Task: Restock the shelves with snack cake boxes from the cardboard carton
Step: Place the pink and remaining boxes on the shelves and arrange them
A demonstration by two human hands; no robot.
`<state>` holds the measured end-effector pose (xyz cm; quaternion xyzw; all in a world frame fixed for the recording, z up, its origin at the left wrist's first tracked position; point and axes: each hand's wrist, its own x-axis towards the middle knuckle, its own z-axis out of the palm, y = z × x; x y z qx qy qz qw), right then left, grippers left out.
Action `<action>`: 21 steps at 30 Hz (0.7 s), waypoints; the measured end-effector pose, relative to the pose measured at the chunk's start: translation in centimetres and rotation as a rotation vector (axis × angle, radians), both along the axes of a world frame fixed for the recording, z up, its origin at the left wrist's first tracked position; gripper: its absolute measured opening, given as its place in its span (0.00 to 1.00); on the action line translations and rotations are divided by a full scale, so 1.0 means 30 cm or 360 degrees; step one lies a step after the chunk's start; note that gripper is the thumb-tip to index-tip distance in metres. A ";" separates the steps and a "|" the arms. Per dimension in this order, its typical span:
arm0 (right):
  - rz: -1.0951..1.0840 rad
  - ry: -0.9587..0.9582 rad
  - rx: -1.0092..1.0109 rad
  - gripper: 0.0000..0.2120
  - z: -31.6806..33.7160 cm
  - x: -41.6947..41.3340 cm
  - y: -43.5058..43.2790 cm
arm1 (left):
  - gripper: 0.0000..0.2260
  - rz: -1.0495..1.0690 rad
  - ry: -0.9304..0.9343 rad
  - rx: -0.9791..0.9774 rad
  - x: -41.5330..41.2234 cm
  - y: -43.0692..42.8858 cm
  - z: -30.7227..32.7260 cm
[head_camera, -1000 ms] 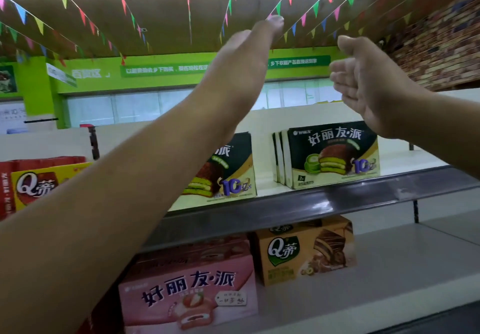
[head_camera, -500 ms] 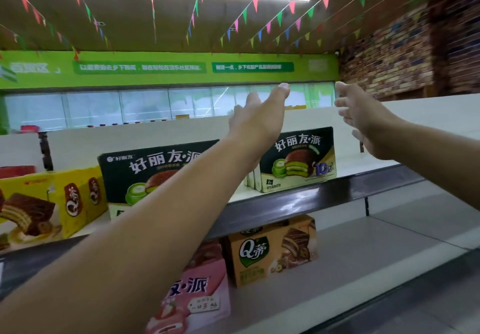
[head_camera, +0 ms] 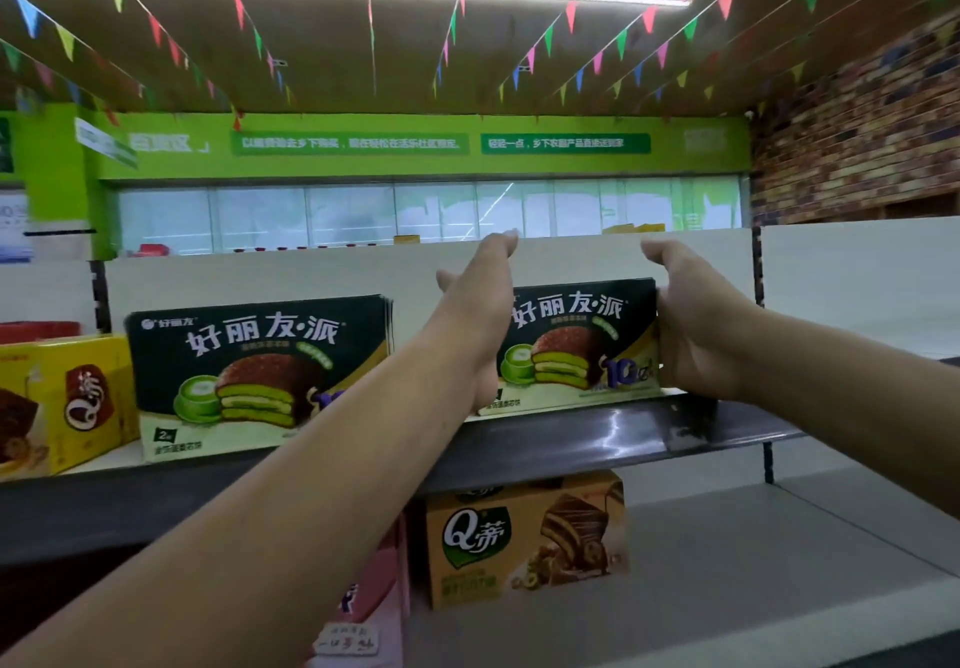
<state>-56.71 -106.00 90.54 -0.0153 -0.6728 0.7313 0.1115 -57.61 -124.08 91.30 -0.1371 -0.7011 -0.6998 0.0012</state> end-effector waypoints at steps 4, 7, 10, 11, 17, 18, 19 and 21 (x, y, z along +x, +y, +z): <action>0.0133 0.0056 -0.0059 0.34 -0.009 -0.026 0.017 | 0.34 0.0151 0.0088 0.0073 0.009 0.017 -0.017; 0.0181 0.0118 -0.0090 0.38 -0.007 -0.060 0.019 | 0.34 0.0222 0.0092 0.0082 0.000 0.026 -0.010; 0.0214 0.0118 -0.0072 0.36 -0.002 -0.086 0.016 | 0.36 0.0271 0.0066 0.0048 -0.024 0.027 -0.003; 0.0225 0.0109 -0.0064 0.35 -0.005 -0.098 0.016 | 0.38 0.0296 0.0052 0.0040 -0.034 0.028 -0.004; 0.0270 0.0066 -0.0019 0.29 0.012 -0.176 0.001 | 0.48 0.0361 -0.0035 0.0140 -0.158 0.035 0.014; 0.0257 0.0046 0.0001 0.29 0.020 -0.188 -0.004 | 0.49 0.0354 -0.0056 0.0173 -0.189 0.034 0.017; 0.0248 0.0032 0.0026 0.29 0.027 -0.201 -0.007 | 0.50 0.0364 -0.0072 0.0207 -0.233 0.030 0.021; 0.0284 -0.0008 0.0050 0.29 0.037 -0.224 -0.018 | 0.50 0.0443 -0.0133 0.0234 -0.383 0.003 0.018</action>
